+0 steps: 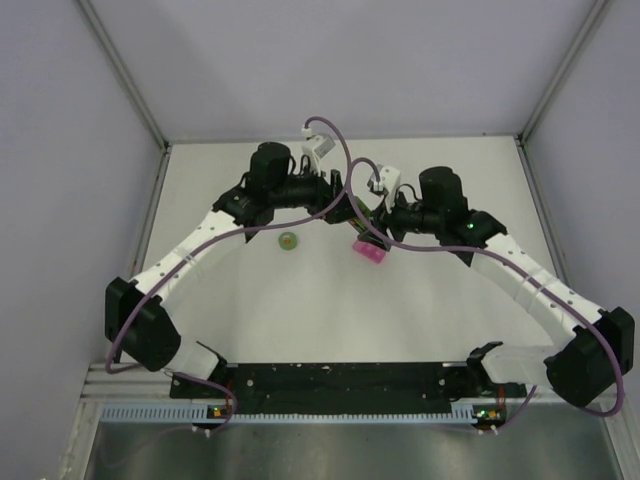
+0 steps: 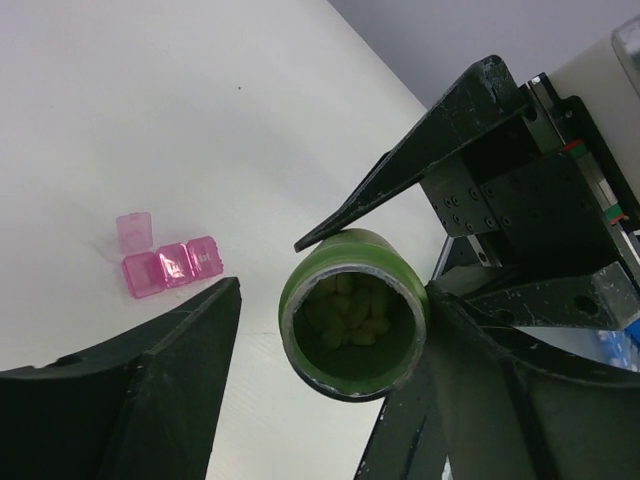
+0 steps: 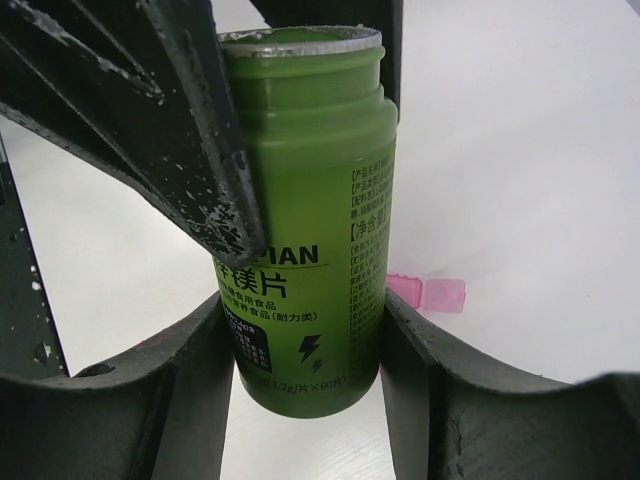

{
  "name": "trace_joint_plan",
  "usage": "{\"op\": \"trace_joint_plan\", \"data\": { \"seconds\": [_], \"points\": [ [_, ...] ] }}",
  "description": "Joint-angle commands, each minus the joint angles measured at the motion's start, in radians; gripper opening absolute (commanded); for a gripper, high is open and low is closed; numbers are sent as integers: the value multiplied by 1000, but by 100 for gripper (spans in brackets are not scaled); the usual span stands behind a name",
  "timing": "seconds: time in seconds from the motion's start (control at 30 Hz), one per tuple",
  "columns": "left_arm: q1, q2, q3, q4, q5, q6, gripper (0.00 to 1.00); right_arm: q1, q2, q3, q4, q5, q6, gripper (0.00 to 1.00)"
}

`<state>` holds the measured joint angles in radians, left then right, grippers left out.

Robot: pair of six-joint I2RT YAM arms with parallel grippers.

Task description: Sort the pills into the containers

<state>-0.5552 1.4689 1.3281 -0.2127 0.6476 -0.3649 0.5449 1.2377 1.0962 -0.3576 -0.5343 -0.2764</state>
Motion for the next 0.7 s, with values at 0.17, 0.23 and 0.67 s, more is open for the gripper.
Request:
{"op": "trace_joint_plan", "data": {
  "seconds": [0.17,0.23,0.67],
  "points": [
    [-15,13,51,-4,-19,1,31,-7,-27,30,74,14,16,2],
    [-15,16,52,1,-13,0,3,-7,-33,27,75,19,17,11],
    [100,-39,-64,255,135,-175,0,-8,-57,102,55,19,62,76]
  ]
}}
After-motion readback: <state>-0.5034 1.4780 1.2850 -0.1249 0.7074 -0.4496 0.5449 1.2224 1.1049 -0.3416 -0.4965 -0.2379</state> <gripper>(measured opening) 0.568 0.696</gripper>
